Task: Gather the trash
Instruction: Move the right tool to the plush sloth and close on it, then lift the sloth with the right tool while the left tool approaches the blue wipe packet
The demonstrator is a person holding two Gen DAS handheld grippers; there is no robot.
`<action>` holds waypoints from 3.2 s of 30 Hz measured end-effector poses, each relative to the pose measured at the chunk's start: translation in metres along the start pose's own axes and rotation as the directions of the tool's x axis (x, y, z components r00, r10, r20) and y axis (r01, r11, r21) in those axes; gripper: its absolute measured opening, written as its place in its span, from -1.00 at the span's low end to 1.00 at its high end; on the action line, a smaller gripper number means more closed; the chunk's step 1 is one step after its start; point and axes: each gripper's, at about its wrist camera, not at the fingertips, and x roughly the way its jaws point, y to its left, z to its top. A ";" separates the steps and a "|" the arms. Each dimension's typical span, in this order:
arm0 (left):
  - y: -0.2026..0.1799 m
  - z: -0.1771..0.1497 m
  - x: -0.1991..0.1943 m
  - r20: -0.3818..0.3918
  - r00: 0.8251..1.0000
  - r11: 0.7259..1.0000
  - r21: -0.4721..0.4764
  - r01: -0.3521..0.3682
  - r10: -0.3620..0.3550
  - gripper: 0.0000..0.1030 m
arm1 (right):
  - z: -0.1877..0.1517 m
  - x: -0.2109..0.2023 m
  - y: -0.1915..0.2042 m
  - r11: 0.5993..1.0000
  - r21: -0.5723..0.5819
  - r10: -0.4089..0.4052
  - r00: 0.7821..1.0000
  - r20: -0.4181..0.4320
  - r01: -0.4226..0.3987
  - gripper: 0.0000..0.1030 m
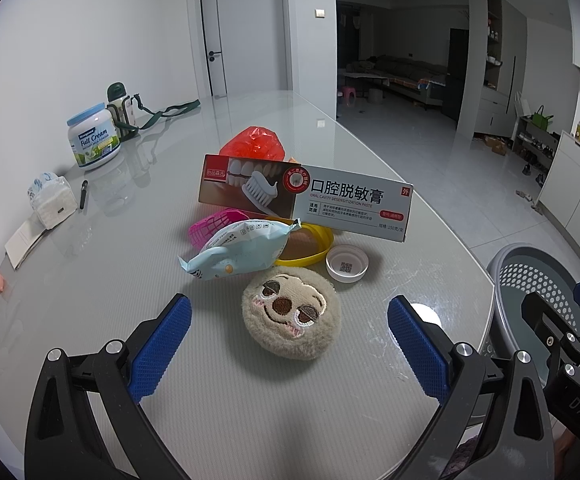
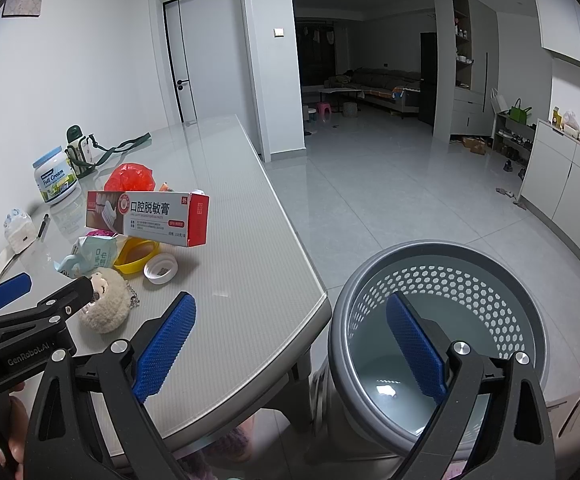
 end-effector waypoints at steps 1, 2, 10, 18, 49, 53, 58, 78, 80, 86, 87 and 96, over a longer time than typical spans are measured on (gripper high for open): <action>0.000 0.000 0.000 0.000 1.000 1.000 0.000 0.000 0.000 0.88 | 0.000 0.000 0.000 1.000 0.000 0.001 1.000 -0.001 -0.001 0.78; 0.000 0.000 0.000 0.000 1.000 1.000 0.000 0.000 0.000 0.88 | 0.000 0.000 0.000 1.000 0.000 0.002 1.000 -0.001 -0.002 0.78; 0.011 -0.004 0.004 -0.015 1.000 1.000 -0.021 -0.010 0.010 0.88 | -0.003 0.007 0.004 0.999 -0.004 0.036 0.999 -0.016 -0.036 0.78; 0.047 -0.016 0.011 -0.041 0.997 0.996 -0.051 -0.067 0.065 0.88 | -0.010 0.026 0.024 0.994 -0.036 0.102 0.992 -0.069 -0.104 0.78; 0.164 -0.015 0.041 -0.092 0.987 0.967 -0.207 -0.148 0.131 0.88 | 0.003 0.101 0.173 0.936 -0.225 0.218 0.948 -0.230 -0.269 0.78; 0.164 -0.015 0.044 -0.097 0.988 0.968 -0.206 -0.142 0.124 0.88 | 0.004 0.108 0.176 0.937 -0.225 0.208 0.944 -0.256 -0.267 0.78; 0.159 -0.015 0.044 -0.096 0.989 0.971 -0.197 -0.133 0.116 0.88 | 0.004 0.106 0.178 0.930 -0.237 0.219 0.942 -0.255 -0.280 0.71; 0.100 -0.010 0.035 -0.083 0.996 0.989 -0.149 -0.024 0.012 0.88 | -0.011 0.072 0.094 0.949 -0.108 0.262 0.932 -0.249 -0.296 0.18; 0.089 -0.011 0.038 -0.089 0.996 0.990 -0.140 -0.013 0.001 0.88 | -0.011 0.069 0.081 0.955 -0.086 0.257 0.936 -0.240 -0.284 0.18; 0.057 -0.007 0.048 -0.093 0.995 0.992 -0.126 0.014 -0.026 0.88 | -0.012 0.063 0.053 0.963 -0.036 0.254 0.941 -0.223 -0.269 0.18; 0.052 -0.006 0.051 -0.093 0.995 0.993 -0.119 0.011 -0.022 0.88 | -0.011 0.063 0.051 0.963 -0.030 0.254 0.942 -0.221 -0.267 0.18; 0.040 -0.004 0.075 -0.157 0.987 0.993 -0.110 -0.035 0.017 0.88 | -0.009 0.059 0.044 0.961 -0.003 0.270 0.941 -0.204 -0.276 0.18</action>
